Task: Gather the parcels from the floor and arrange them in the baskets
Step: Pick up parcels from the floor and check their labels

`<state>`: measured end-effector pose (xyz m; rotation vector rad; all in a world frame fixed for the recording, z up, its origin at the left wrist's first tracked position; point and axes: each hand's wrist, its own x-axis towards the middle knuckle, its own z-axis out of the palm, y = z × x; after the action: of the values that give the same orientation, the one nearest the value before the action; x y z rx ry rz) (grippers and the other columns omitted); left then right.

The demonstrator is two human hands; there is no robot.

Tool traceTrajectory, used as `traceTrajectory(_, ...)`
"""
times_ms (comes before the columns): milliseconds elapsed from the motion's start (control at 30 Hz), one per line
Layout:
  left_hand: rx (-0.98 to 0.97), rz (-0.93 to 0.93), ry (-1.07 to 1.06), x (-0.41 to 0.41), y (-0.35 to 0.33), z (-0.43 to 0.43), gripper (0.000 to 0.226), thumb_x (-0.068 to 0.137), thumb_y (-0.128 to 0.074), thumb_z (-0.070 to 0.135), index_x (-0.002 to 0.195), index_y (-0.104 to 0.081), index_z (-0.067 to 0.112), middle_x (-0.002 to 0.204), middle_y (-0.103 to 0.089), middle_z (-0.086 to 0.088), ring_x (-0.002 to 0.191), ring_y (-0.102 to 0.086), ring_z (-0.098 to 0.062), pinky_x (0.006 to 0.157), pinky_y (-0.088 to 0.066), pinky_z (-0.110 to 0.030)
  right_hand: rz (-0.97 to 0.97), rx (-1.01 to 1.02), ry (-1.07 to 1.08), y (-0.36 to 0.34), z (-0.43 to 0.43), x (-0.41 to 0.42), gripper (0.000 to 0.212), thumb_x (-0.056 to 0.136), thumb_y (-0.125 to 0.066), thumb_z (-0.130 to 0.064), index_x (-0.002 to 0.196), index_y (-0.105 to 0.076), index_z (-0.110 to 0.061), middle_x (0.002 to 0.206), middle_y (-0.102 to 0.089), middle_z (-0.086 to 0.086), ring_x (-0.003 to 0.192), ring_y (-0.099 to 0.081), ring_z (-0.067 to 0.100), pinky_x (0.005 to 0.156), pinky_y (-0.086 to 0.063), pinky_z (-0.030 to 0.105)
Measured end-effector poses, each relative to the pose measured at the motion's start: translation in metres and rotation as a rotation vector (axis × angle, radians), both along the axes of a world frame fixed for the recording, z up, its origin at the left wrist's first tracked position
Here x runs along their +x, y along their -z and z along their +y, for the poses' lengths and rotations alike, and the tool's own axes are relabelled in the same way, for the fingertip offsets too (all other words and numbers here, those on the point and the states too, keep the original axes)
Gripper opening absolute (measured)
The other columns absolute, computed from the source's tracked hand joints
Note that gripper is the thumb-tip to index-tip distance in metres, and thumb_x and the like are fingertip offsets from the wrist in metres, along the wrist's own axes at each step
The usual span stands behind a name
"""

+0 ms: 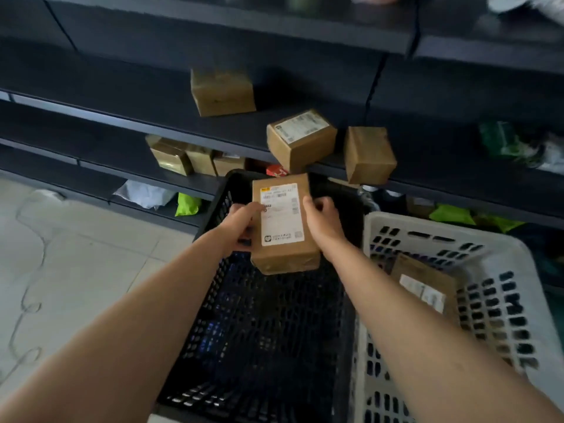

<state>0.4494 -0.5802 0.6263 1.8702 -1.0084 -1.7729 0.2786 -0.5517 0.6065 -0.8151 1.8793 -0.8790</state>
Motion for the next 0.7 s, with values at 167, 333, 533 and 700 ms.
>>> traceTrajectory(167, 0.011, -0.085, -0.004, 0.031, 0.083, -0.017, 0.036, 0.086, -0.062, 0.038, 0.115, -0.042, 0.033, 0.115, -0.053, -0.007, 0.093, -0.058, -0.025, 0.085, -0.054, -0.042, -0.068, 0.117, 0.041, 0.086, -0.012, 0.054, 0.043, 0.105, -0.037, -0.04, 0.14, -0.042, -0.016, 0.133, -0.057, 0.009, 0.115, -0.059, 0.027, 0.09, -0.049, 0.039)
traceTrajectory(333, -0.001, -0.185, 0.168, 0.03, 0.203, -0.053, 0.081, 0.062, -0.056, 0.035, 0.14, -0.037, 0.028, 0.139, -0.05, -0.01, 0.119, -0.056, -0.033, 0.1, -0.049, -0.047, -0.145, 0.159, 0.153, 0.15, -0.029, 0.077, 0.038, 0.104, -0.04, -0.031, 0.139, -0.045, -0.018, 0.13, -0.06, 0.01, 0.113, -0.06, 0.028, 0.093, -0.05, 0.037)
traceTrajectory(533, -0.101, -0.322, 0.343, 0.008, 0.19, -0.033, 0.082, 0.089, -0.049, 0.004, 0.156, -0.006, 0.021, 0.159, -0.014, -0.007, 0.145, -0.024, -0.029, 0.116, -0.032, -0.04, -0.128, 0.198, 0.246, 0.195, -0.027, 0.081, 0.041, 0.106, -0.032, -0.039, 0.144, -0.043, -0.03, 0.129, -0.064, 0.007, 0.108, -0.064, 0.027, 0.095, -0.052, 0.041)
traceTrajectory(700, -0.25, -0.432, 0.325, -0.007, 0.166, -0.035, 0.064, 0.092, -0.051, 0.01, 0.151, -0.027, 0.014, 0.156, -0.022, -0.01, 0.139, -0.032, -0.03, 0.112, -0.034, -0.039, -0.16, 0.193, 0.225, 0.167, -0.027, 0.07, 0.044, 0.105, -0.039, -0.036, 0.147, -0.038, -0.022, 0.131, -0.054, 0.003, 0.116, -0.059, 0.027, 0.085, -0.047, 0.031)
